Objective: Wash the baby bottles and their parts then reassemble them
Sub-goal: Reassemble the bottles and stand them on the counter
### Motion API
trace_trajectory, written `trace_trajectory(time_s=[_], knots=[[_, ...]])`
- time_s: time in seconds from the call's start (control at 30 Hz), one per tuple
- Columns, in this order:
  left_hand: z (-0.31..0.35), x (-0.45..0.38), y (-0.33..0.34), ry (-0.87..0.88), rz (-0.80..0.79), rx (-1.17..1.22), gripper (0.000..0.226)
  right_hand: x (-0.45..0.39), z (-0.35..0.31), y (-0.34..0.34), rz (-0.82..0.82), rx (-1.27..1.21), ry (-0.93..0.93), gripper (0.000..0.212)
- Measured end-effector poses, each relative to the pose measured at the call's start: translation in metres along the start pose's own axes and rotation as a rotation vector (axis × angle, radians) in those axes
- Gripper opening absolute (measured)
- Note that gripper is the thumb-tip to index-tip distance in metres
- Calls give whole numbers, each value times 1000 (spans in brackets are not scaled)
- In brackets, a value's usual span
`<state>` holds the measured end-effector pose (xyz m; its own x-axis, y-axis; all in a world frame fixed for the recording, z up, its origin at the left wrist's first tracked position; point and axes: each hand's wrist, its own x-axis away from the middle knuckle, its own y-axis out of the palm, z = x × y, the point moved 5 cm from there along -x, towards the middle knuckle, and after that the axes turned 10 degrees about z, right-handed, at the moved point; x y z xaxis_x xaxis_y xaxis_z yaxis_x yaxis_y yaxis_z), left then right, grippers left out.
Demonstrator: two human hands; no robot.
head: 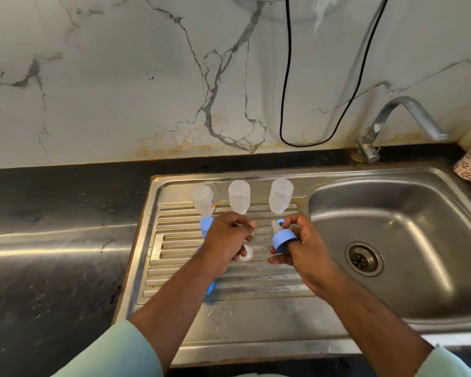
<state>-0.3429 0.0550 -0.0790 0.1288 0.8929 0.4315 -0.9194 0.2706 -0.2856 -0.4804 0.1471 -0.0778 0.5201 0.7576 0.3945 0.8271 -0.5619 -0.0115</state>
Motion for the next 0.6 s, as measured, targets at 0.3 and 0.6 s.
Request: trace_trajectory(time_s=[0.3,0.6], knots=[[72,-69,97,723,-1,-948,84,-26,-3,-44,131,-134,34,22],[69,-89,96,694,2,-770,58,-36,-2,-51,14,-267,84,30]])
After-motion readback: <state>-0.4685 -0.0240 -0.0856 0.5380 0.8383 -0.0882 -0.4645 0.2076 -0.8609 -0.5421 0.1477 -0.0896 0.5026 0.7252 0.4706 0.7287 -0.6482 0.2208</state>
